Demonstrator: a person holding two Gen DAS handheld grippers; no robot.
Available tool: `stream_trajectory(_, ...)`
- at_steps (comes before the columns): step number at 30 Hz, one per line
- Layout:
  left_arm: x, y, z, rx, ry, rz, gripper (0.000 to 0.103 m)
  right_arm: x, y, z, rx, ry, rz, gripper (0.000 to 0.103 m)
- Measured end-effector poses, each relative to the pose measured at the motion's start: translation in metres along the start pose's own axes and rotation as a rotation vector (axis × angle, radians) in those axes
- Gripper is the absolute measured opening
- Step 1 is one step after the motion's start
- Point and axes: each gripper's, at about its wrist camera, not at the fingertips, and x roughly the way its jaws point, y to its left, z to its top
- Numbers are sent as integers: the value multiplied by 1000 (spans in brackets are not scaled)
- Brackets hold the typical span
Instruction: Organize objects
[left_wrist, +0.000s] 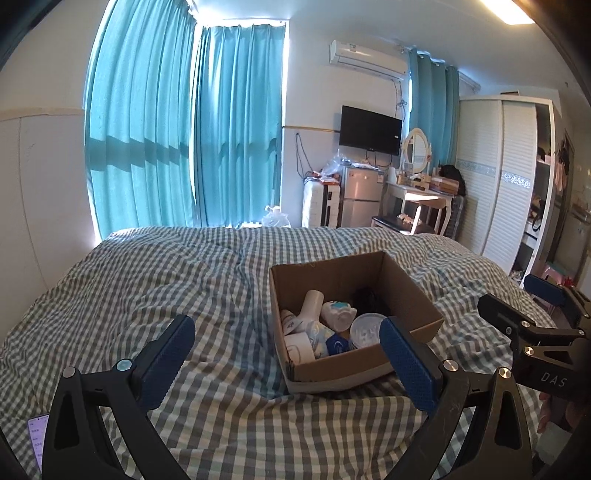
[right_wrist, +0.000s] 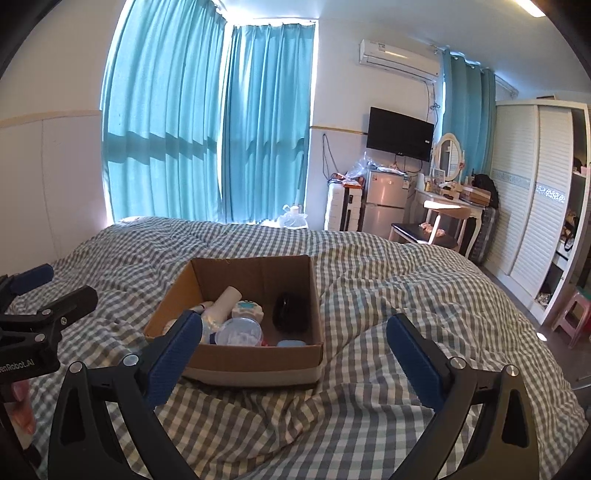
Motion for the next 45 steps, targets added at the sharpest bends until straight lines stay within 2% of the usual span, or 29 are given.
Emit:
stream_trajectory(27, 2, -6, -6, 18, 34, 0, 103, 2, -3, -14, 3, 33, -3, 101)
stream_trajectory(45, 0, -4, -9, 18, 27, 3, 103, 6, 1, -17, 0, 49, 0, 101)
